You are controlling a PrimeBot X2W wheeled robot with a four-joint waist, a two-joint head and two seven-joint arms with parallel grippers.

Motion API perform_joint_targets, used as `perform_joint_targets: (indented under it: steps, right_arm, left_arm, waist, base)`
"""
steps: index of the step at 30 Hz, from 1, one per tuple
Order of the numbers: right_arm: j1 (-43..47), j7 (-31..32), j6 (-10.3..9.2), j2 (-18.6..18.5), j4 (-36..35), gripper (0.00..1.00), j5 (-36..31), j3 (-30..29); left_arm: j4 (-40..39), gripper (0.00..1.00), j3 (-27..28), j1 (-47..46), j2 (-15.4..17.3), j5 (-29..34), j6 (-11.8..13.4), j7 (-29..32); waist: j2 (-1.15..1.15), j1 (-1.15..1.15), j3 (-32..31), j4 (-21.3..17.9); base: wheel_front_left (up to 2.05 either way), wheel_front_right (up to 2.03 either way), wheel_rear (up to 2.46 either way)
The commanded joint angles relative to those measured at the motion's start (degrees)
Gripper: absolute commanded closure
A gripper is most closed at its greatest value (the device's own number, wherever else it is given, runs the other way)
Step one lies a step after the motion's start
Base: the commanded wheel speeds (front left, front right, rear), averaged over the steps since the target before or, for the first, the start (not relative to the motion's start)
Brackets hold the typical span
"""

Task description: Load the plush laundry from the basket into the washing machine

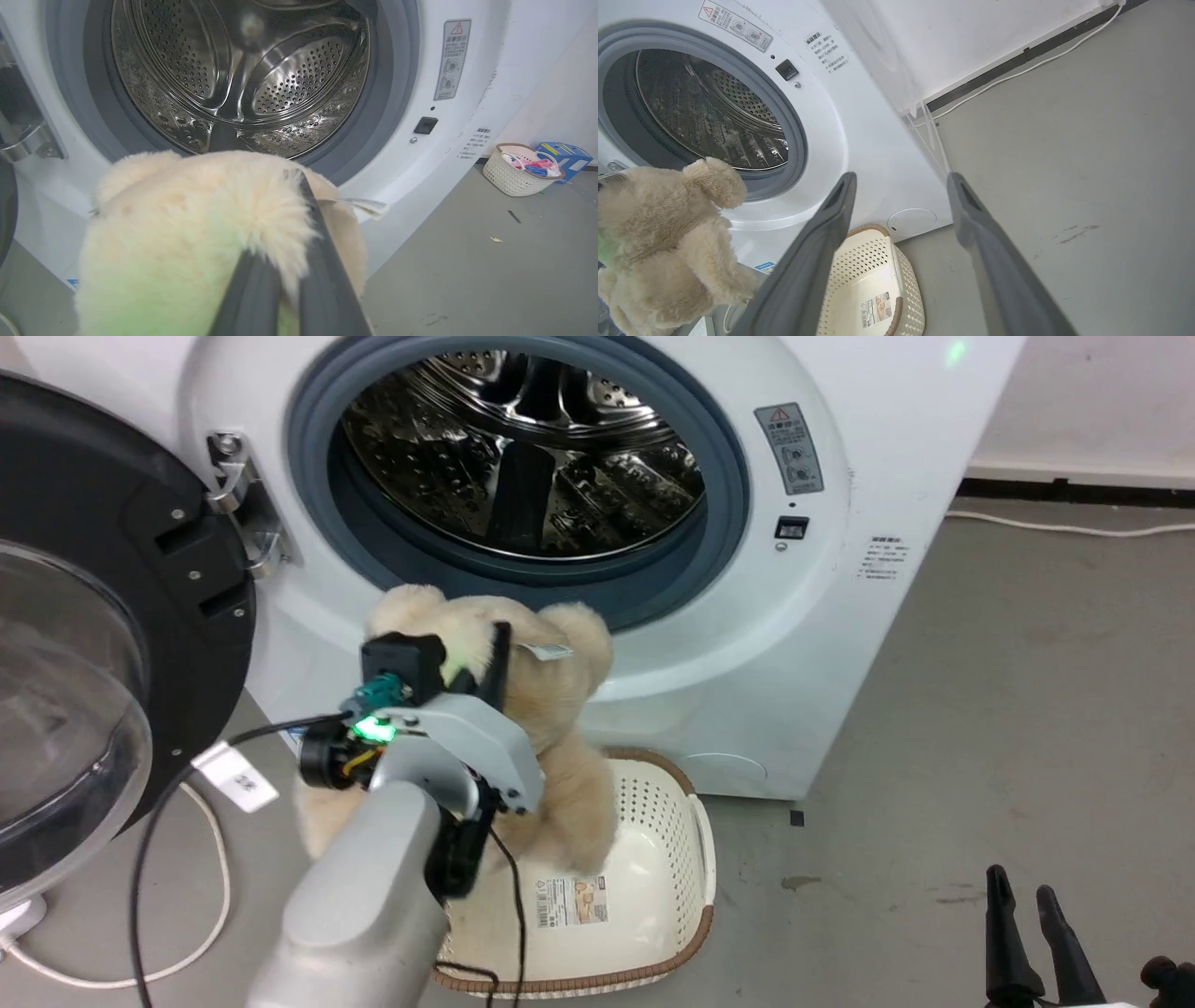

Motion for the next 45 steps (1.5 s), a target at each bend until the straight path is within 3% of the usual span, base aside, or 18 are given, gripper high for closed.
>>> perform_joint_targets:
  steps: [1, 10, 11, 28, 45]
  right_arm:
    - [0.4, -0.2, -0.03, 0.0, -0.2, 0.0, 0.0, 0.0]
    - [-1.3, -0.2, -0.03, 0.0, -1.4, 0.0, 0.0, -0.2]
    - [-2.6, -0.2, -0.03, 0.0, -1.9, 0.0, 0.1, 0.1]
    - [-7.0, -0.2, -0.03, 0.0, -3.5, 0.0, 1.0, 1.1]
    - [-10.1, -0.2, -0.03, 0.0, -6.4, 0.0, 2.0, 2.4]
  left_arm:
    - [-0.6, 1.0, 0.4, -1.7, 0.5, 0.5, 0.4, -1.0]
    - [0.5, 1.0, 1.9, -9.1, 2.3, 2.0, 1.6, -4.7]
    - [2.2, 1.0, 2.3, -13.3, 2.6, 2.2, 1.4, -5.3]
    - [9.8, 1.0, 4.1, -28.6, 6.7, 3.8, 0.9, -7.7]
    - [8.2, 1.0, 7.7, -39.5, 11.5, 6.3, 1.6, -8.7]
  waist:
    - [0.0, 0.0, 0.5, -0.5]
    - [0.0, 0.0, 5.8, -2.9]
    - [0.0, 0.0, 8.4, -4.0]
    - [0.0, 0.0, 18.6, -9.3]
    - [0.0, 0.0, 29.7, -14.1]
  base:
    - [0.0, 0.0, 0.0]
    - [0.0, 0.0, 0.0]
    - [0.0, 0.0, 0.0]
    - [0.0, 0.0, 0.0]
    - [0.0, 0.0, 0.0]
